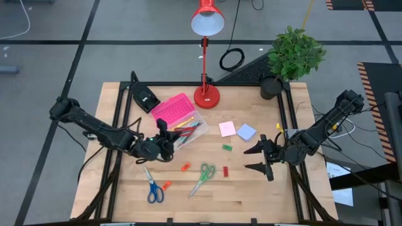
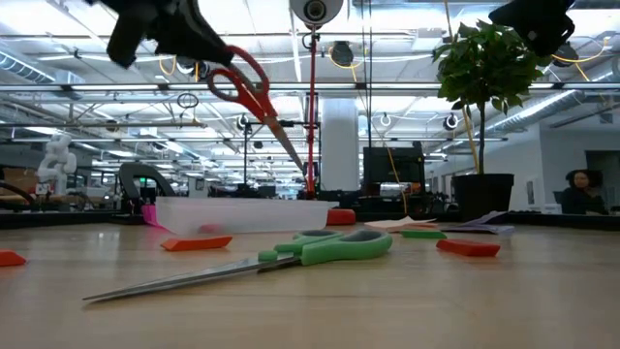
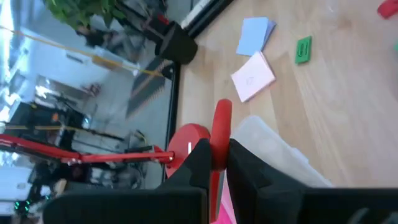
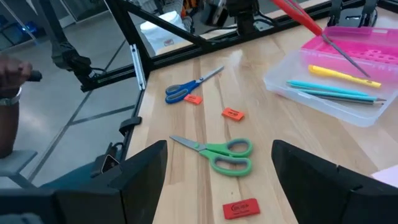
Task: Pack school essentials
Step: Put the red scissors into the pink supply box
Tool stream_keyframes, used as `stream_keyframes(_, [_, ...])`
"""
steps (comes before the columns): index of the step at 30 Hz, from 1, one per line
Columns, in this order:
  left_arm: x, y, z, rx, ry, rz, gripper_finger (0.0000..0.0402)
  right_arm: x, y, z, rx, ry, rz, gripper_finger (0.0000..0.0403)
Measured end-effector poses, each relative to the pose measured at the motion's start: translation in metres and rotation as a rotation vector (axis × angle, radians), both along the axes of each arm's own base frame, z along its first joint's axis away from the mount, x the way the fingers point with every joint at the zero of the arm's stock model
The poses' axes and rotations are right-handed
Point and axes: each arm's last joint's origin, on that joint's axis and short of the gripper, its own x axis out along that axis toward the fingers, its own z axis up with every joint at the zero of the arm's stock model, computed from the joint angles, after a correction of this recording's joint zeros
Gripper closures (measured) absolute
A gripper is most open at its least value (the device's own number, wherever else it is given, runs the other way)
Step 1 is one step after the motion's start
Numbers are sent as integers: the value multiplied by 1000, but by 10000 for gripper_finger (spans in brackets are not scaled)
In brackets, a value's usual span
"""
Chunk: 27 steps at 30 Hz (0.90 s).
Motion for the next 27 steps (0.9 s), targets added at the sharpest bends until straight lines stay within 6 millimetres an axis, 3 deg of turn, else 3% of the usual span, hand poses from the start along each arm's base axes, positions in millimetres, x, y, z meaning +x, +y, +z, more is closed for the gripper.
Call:
stream_keyframes(6, [-17, 15, -28, 17, -17, -4, 374, 0, 0, 0, -1, -1, -1, 122])
stream_keyframes(12, [-20, 27, -46, 28, -3, 12, 372, 0, 0, 0, -4, -2, -3, 122])
stream_keyframes(27, [-18, 47, -65, -14, -8, 70, 371, 0, 0, 0, -5, -2, -3, 122])
